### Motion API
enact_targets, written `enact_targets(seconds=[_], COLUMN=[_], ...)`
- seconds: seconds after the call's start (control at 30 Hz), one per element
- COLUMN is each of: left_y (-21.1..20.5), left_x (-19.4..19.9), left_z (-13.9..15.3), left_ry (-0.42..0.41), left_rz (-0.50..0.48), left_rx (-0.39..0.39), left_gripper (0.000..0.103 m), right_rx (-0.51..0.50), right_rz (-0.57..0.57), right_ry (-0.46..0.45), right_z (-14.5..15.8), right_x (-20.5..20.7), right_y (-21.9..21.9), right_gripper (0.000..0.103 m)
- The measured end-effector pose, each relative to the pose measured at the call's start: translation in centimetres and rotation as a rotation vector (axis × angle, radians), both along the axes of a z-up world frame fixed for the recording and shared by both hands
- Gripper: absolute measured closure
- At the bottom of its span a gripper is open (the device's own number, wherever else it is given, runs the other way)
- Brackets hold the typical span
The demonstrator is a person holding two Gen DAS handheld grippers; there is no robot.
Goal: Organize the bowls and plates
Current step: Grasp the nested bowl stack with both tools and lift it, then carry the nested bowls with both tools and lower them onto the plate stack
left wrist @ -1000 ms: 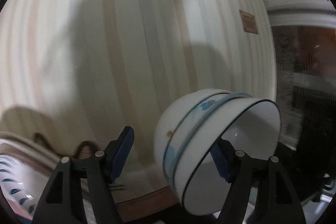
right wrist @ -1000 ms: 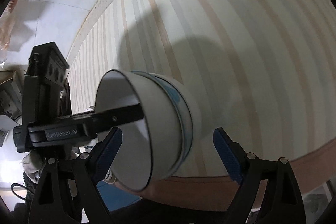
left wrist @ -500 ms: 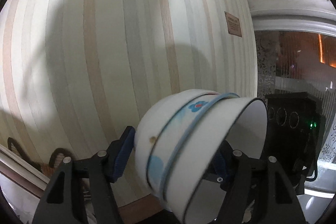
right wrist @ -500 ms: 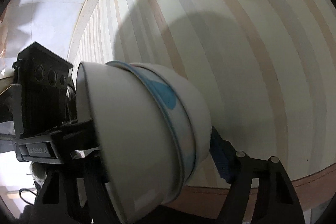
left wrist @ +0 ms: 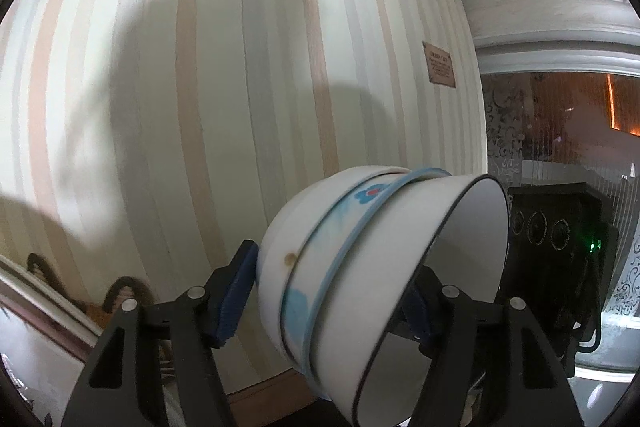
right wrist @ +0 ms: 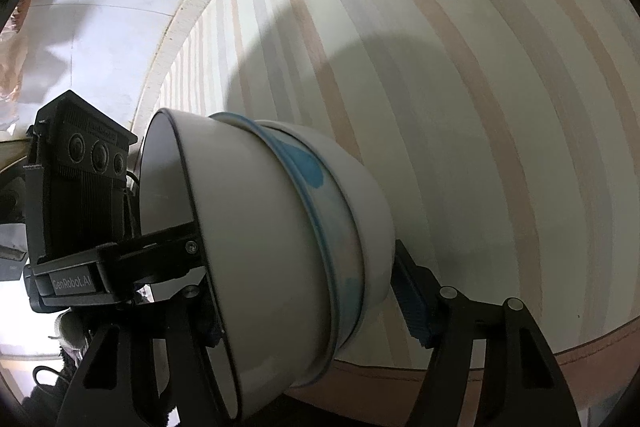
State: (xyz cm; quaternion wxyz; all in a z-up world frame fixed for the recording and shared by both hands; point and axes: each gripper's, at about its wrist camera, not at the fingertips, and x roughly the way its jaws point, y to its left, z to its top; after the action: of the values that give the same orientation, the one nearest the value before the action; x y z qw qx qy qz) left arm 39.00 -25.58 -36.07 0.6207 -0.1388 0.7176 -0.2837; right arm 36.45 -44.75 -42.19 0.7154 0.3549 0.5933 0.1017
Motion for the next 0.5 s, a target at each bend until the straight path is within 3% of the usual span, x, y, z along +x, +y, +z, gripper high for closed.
enact_targets(seconds=[0.23, 0.5], left_y=[2.2, 8.1], left_x=[0.2, -0.4], left_z=[2.0, 5.1], left_ry=[-0.047, -0.101], left_rz=[0.038, 0.144], left_rx=[-0.009, -0.002], left_gripper=[0.039, 0.039], right_rx=[-0.006, -0.006], right_rz=[0.031, 0.142], right_ry=[-0.038, -0.067], right_z=[2.4, 5.4], right_x=[-0.9, -0.1], right_y=[0.3, 4.0], right_gripper=[0.033, 0.034])
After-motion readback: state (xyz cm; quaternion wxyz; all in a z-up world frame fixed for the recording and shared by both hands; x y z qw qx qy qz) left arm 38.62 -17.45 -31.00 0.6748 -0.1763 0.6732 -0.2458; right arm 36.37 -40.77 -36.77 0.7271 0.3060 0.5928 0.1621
